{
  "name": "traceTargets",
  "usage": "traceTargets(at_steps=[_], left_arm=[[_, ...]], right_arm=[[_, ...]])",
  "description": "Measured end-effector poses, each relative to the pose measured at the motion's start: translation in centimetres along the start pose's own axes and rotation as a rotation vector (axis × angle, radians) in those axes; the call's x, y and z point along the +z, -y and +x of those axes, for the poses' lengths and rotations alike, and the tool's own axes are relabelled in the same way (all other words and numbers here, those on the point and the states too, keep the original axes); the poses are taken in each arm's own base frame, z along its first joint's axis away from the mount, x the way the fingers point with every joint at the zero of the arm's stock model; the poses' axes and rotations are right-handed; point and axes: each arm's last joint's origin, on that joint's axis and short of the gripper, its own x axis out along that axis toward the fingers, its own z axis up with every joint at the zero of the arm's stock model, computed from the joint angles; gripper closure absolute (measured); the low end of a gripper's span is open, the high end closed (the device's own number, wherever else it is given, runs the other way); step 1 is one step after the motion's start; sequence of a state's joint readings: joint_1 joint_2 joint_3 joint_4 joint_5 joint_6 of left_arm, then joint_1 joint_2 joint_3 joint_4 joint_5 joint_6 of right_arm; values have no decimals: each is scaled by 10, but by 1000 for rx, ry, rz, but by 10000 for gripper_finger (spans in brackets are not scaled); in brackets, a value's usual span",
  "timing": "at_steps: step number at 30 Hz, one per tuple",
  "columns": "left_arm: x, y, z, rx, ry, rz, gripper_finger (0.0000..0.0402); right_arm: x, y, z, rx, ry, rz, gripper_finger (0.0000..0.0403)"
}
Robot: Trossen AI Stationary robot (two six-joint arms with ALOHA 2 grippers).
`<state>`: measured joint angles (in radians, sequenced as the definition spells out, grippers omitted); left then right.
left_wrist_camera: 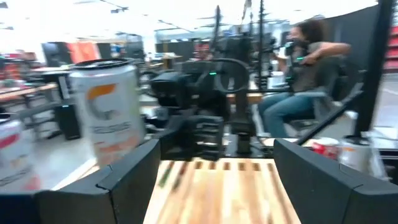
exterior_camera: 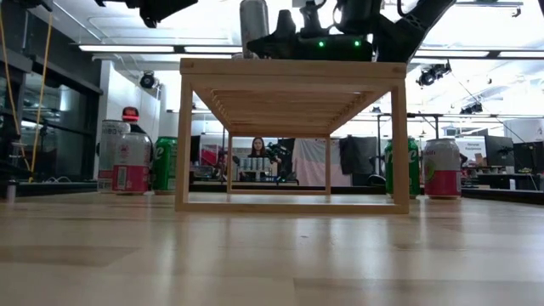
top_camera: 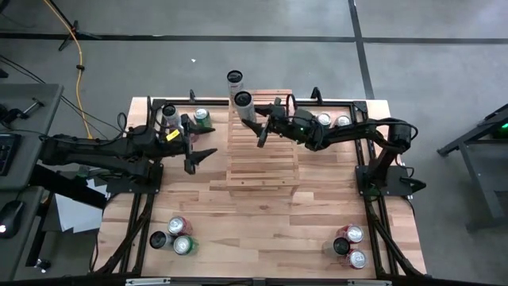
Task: Place canned beverage on shelf
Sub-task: Put the top white yellow soda can on the shelf
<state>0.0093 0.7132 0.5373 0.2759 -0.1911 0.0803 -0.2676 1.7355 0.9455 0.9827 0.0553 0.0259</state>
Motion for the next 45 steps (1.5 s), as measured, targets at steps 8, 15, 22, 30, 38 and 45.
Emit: traceTargets(at_steps=[8, 15, 22, 30, 38, 45], left_arm=[[-2, -1, 1, 27, -23, 58, 98], [-2, -1, 0, 27, -23, 59, 98], [-3, -1, 0, 30, -30, 58, 98], [-3, -1, 0, 37, -32, 58, 98], [-3, -2, 0, 63, -35, 58, 98], [-4, -2, 0, 63, -43, 52, 98]], right_arm=[[-21, 0, 7, -5, 66, 56, 172], [-30, -4, 27, 17, 85, 76, 172], [-32, -7, 39, -16, 31, 41, 172], [-40, -3, 39, -99, -49, 15, 172], [-43, 1, 39, -111, -81, 10, 163], [-44, 2, 39, -104, -93, 8, 146]])
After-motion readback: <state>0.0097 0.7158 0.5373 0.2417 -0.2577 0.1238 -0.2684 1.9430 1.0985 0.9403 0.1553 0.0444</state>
